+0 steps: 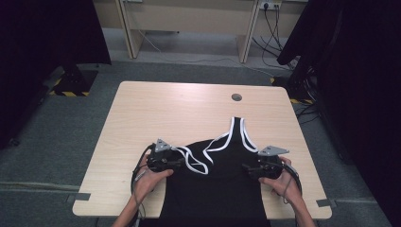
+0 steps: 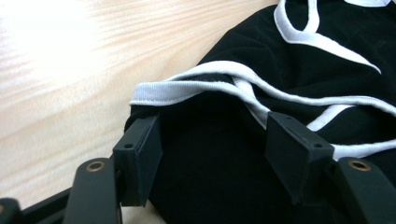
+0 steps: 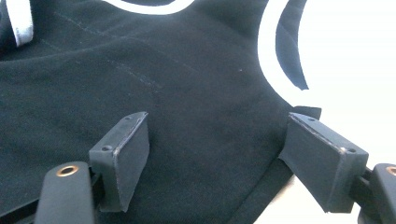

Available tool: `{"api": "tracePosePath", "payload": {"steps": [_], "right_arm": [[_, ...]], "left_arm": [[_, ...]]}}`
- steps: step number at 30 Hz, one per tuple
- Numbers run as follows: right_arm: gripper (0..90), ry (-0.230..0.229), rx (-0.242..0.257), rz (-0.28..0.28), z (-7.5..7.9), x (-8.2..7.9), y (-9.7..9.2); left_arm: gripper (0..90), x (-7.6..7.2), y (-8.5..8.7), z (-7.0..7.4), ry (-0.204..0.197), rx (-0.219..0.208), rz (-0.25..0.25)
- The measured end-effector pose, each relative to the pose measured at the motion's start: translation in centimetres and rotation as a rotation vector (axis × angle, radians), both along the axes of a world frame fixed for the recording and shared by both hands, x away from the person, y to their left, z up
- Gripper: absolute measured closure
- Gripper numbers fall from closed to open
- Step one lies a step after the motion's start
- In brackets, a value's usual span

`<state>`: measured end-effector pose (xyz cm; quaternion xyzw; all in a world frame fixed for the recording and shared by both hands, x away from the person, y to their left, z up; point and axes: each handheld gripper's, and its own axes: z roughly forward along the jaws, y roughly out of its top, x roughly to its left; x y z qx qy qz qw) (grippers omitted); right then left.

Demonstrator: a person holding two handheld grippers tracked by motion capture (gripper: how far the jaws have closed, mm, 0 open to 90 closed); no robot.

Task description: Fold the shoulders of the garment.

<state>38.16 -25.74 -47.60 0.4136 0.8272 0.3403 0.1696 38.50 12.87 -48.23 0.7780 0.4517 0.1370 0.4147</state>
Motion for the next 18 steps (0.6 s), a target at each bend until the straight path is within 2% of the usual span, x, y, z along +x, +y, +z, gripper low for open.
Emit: {"api": "tracePosePath", "payload": {"steps": [6,10,15,18], "right_arm": [[23.5,0.006,-0.007,0.005,0.1,0.7,-0.3],[22.9,0.009,-0.009,0.007,0.1,0.8,-0.2],[23.1,0.016,-0.002,0.016,0.2,0.9,-0.2],[23.4,-0.009,0.014,0.001,0.4,1.2,-0.4]], "left_arm": [[35.1,0.5,0.0,-0.1,0.002,-0.026,0.005],[30.3,0.5,0.0,-0.1,0.01,-0.051,0.001],[25.0,-0.1,-0.3,0.2,-0.006,-0.028,-0.002],[22.5,-0.5,-0.3,0.4,-0.006,-0.035,-0.001]]}}
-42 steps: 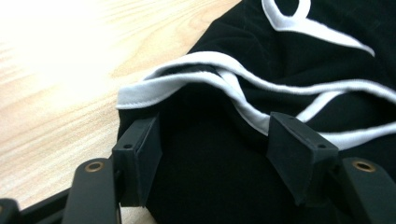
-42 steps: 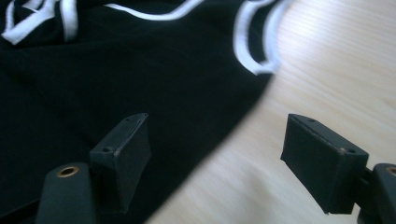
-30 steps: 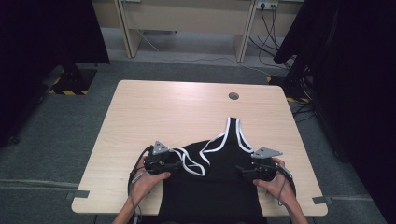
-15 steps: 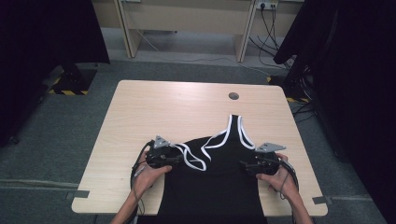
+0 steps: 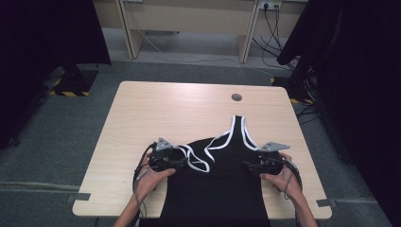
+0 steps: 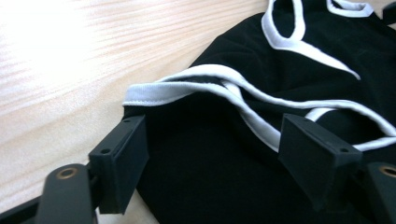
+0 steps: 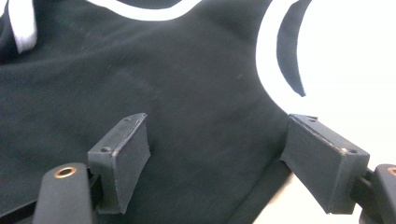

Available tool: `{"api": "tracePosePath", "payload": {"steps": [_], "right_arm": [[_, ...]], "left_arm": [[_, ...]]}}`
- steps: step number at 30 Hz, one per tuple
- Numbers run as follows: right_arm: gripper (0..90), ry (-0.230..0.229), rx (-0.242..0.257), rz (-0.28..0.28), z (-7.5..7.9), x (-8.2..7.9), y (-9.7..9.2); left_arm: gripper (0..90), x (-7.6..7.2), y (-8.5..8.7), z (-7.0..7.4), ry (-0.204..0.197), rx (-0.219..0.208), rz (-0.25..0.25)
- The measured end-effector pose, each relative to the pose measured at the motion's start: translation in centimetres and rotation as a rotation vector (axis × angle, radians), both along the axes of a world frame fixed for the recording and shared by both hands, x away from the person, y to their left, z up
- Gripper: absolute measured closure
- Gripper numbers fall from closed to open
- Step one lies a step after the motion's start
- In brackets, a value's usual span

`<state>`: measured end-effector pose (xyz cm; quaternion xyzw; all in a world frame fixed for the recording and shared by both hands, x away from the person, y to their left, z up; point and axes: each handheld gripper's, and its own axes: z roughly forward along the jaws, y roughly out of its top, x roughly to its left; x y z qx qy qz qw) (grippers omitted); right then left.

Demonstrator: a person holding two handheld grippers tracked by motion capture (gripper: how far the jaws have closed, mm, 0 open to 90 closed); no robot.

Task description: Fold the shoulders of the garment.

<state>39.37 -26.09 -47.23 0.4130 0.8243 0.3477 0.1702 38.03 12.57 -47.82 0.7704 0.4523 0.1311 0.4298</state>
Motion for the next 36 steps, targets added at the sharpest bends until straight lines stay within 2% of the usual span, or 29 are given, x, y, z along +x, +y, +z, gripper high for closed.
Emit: {"api": "tracePosePath", "payload": {"steps": [4,6,10,17,21,25,31,34,36], "right_arm": [[23.6,-0.002,0.006,-0.007,0.1,0.5,-0.1],[23.7,-0.003,0.012,-0.006,0.2,0.7,0.0],[24.2,-0.004,0.022,-0.018,0.4,1.2,0.1],[24.8,-0.013,0.012,-0.012,1.0,2.3,0.5],[25.1,-0.013,0.013,-0.013,1.2,3.0,0.7],[25.2,-0.02,0.016,-0.018,1.5,3.9,0.9],[25.1,-0.025,0.009,-0.023,1.7,5.6,1.2],[24.3,-0.029,-0.004,-0.005,1.6,6.6,1.4],[24.3,-0.025,-0.003,-0.017,1.6,7.3,1.5]], "left_arm": [[18.7,-0.7,0.0,0.2,-0.001,0.018,-0.01],[16.3,-1.1,0.2,0.2,0.013,0.03,-0.026],[13.5,-2.0,0.7,0.2,0.003,0.039,-0.011],[10.5,-3.0,1.4,-0.2,0.008,0.048,-0.021],[8.8,-3.6,1.7,-0.4,-0.003,0.061,-0.023],[7.4,-4.2,2.0,-0.5,-0.011,0.088,-0.024],[4.0,-4.8,2.4,-0.6,-0.011,0.076,-0.016],[2.9,-5.1,2.5,-0.6,-0.014,0.102,-0.012],[2.7,-5.3,2.6,-0.6,-0.004,0.103,-0.016]]}}
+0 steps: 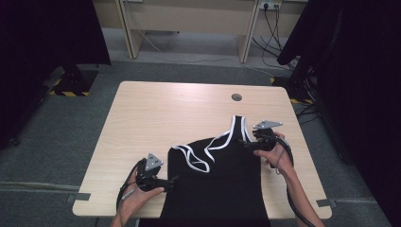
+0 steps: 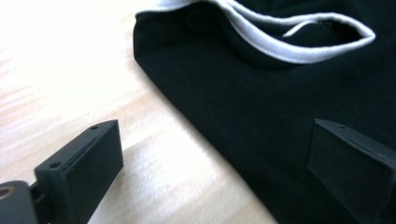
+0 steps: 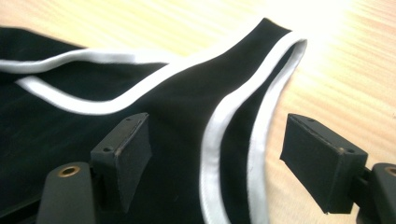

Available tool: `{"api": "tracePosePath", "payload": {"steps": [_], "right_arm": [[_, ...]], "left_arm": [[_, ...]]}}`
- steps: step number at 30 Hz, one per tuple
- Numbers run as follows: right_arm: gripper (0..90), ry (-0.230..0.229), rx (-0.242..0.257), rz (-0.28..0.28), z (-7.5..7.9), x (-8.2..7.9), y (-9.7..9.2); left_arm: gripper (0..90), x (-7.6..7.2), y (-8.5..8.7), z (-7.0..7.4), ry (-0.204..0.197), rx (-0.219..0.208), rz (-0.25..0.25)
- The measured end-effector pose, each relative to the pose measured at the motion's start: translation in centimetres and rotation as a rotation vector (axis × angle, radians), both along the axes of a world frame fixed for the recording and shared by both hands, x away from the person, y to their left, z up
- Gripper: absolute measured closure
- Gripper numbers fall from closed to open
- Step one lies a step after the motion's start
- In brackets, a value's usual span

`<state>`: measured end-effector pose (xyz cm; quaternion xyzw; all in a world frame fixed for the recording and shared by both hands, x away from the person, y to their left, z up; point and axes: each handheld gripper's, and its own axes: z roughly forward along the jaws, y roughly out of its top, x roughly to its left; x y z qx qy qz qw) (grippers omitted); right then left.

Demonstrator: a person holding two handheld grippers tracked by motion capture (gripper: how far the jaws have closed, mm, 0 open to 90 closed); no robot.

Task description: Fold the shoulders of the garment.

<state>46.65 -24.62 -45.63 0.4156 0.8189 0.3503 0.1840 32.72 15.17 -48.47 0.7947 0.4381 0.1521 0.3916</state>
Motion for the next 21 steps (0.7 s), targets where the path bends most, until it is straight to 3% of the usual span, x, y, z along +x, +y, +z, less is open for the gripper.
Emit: {"api": "tracePosePath", "payload": {"steps": [2,7,18,21], "right_arm": [[24.3,0.012,0.01,-0.008,0.0,0.7,0.1],[23.2,0.019,-0.002,-0.033,-0.2,2.4,0.4],[16.9,0.042,0.011,-0.069,-1.2,5.1,0.9],[26.1,0.053,0.011,-0.07,-1.5,5.5,1.0]], "left_arm": [[2.7,-0.1,-0.1,-0.1,0.017,0.006,0.001],[0.0,-0.3,-1.1,-0.2,0.0,0.097,-0.004],[0.0,-0.3,-1.1,-0.2,0.001,0.099,-0.002],[0.0,-0.3,-1.1,-0.2,0.001,0.099,-0.002]]}}
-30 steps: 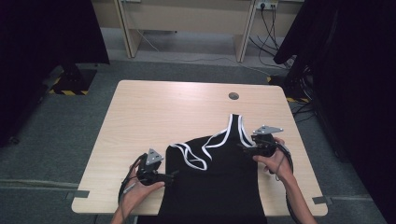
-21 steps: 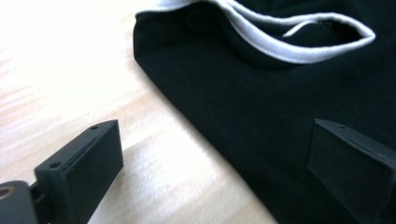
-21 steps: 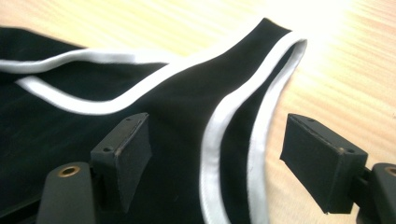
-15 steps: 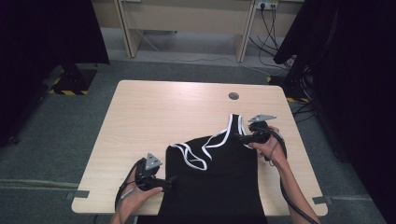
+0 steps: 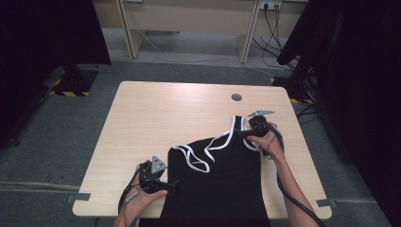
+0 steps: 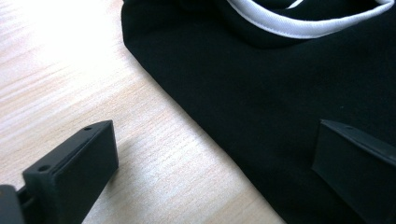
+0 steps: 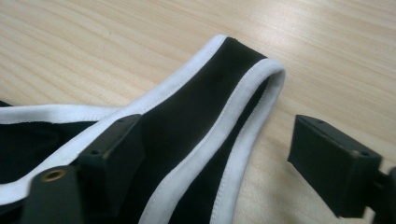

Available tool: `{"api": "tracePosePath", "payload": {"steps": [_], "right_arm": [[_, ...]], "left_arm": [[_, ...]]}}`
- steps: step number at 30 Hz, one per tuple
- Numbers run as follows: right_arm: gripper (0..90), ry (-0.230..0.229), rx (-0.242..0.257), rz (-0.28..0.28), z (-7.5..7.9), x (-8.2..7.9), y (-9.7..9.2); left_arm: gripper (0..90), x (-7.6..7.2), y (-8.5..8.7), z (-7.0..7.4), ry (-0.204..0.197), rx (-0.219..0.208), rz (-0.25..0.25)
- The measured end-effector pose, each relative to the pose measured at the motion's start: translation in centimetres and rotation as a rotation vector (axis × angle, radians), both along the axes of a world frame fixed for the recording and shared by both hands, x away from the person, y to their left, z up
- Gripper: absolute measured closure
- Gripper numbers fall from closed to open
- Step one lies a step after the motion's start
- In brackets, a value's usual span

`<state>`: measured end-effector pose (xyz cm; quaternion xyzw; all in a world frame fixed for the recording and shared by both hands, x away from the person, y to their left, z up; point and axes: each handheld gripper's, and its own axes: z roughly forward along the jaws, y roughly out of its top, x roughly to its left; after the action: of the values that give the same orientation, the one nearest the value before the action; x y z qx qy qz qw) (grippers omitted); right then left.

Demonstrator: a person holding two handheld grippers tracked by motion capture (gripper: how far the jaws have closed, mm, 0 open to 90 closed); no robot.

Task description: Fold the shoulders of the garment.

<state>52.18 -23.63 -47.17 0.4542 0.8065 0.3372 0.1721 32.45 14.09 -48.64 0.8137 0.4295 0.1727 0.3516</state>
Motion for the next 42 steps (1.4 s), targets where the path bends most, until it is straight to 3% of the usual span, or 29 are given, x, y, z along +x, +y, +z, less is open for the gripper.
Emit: {"api": "tracePosePath", "payload": {"steps": [2,5,9,12,15,22,29,35,42], "right_arm": [[33.3,-0.02,-0.019,0.011,-0.3,0.2,0.1],[50.4,-0.033,-0.005,0.039,-0.3,-0.1,0.2],[72.0,-0.026,-0.001,0.084,-0.1,-0.5,0.4],[80.6,-0.016,0.013,0.09,-0.1,-0.4,0.4],[82.4,-0.013,0.03,0.084,0.2,-0.5,0.3],[82.7,-0.078,0.051,0.127,2.1,-1.6,0.6],[82.5,-0.153,0.098,0.203,3.6,-4.5,0.6],[81.1,-0.184,0.122,0.233,3.5,-7.5,0.3],[78.5,-0.179,0.131,0.256,3.0,-10.0,0.2]], "left_arm": [[0.0,0.0,0.0,0.0,0.0,0.0,0.0],[0.0,0.0,0.0,0.0,-0.001,0.0,0.002],[0.0,0.0,0.0,0.0,-0.001,0.0,0.003],[0.0,0.0,0.0,0.0,0.0,0.0,0.004],[0.0,0.0,0.0,0.0,0.0,0.0,0.005],[0.0,0.0,0.0,0.0,-0.001,-0.001,0.008],[0.0,0.0,0.0,0.0,-0.001,0.0,0.009],[0.0,0.0,0.0,0.0,-0.001,0.0,0.009],[0.0,0.0,0.0,0.0,-0.001,-0.001,0.01]]}}
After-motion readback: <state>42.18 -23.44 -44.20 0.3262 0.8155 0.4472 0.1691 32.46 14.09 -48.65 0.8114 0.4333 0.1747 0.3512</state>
